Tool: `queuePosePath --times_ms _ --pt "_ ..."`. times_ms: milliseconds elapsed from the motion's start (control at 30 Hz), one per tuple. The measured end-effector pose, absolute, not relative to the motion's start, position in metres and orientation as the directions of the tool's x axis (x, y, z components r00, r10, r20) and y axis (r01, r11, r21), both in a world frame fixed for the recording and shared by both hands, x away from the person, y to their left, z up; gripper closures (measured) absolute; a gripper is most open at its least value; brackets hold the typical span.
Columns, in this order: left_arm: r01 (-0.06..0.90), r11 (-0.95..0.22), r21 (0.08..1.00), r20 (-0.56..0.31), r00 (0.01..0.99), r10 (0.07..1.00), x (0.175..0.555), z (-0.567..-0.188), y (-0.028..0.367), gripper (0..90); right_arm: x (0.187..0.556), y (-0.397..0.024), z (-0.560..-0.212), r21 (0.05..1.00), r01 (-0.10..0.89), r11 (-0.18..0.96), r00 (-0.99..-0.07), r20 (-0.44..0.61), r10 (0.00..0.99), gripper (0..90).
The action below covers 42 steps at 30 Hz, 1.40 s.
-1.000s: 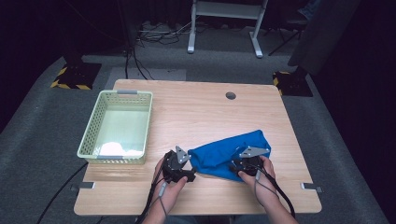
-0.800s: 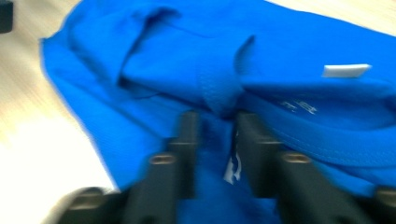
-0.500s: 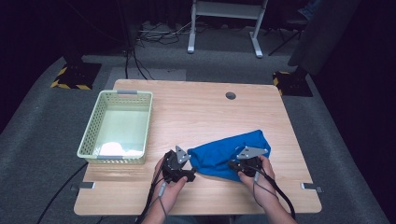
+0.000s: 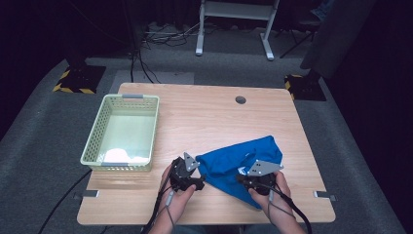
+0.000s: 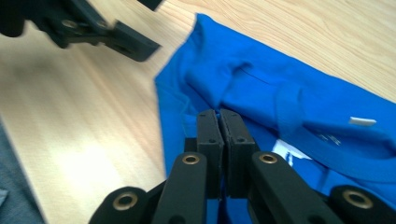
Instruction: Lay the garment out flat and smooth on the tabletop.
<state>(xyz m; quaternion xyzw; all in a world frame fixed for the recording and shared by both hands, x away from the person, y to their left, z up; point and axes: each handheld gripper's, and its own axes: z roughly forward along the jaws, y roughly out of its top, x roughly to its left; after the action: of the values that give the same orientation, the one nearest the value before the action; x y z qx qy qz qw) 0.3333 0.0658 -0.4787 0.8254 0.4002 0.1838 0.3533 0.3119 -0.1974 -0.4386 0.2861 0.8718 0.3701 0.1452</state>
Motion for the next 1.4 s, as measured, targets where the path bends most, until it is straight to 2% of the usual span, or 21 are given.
queuePosePath --times_ms 800,867,933,1000,1100,1233,1400 --pt "0.534 -0.411 0.739 0.012 0.6 0.8 0.332 -0.477 0.07 23.5 0.287 -0.145 -0.427 0.742 0.311 0.594 -0.893 0.015 0.449 87.7" --pt "0.534 -0.411 0.739 0.011 0.6 0.8 0.332 -0.477 0.07 23.5 0.286 -0.138 -0.431 0.745 0.331 0.579 -0.915 0.104 0.39 82.6" --pt "0.534 -0.409 0.74 0.011 0.598 0.801 0.332 -0.476 0.071 23.4 0.285 -0.135 -0.434 0.754 0.337 0.564 -0.919 0.133 0.372 73.6" --pt "0.534 -0.405 0.742 0.008 0.597 0.802 0.332 -0.476 0.072 23.5 0.286 -0.136 -0.433 0.758 0.336 0.56 -0.913 0.117 0.39 66.4" --pt "0.534 -0.408 0.741 0.01 0.598 0.801 0.332 -0.476 0.071 23.5 0.292 -0.145 -0.43 0.767 0.345 0.541 -0.893 0.091 0.441 62.6" --pt "0.53 -0.415 0.739 0.015 0.603 0.798 0.332 -0.477 0.07 23.4 0.301 -0.159 -0.427 0.762 0.343 0.549 -0.86 0.02 0.51 60.1" --pt "0.536 -0.408 0.739 0.008 0.599 0.801 0.333 -0.477 0.069 23.4 0.311 -0.172 -0.425 0.754 0.366 0.546 -0.832 0.002 0.554 60.9"
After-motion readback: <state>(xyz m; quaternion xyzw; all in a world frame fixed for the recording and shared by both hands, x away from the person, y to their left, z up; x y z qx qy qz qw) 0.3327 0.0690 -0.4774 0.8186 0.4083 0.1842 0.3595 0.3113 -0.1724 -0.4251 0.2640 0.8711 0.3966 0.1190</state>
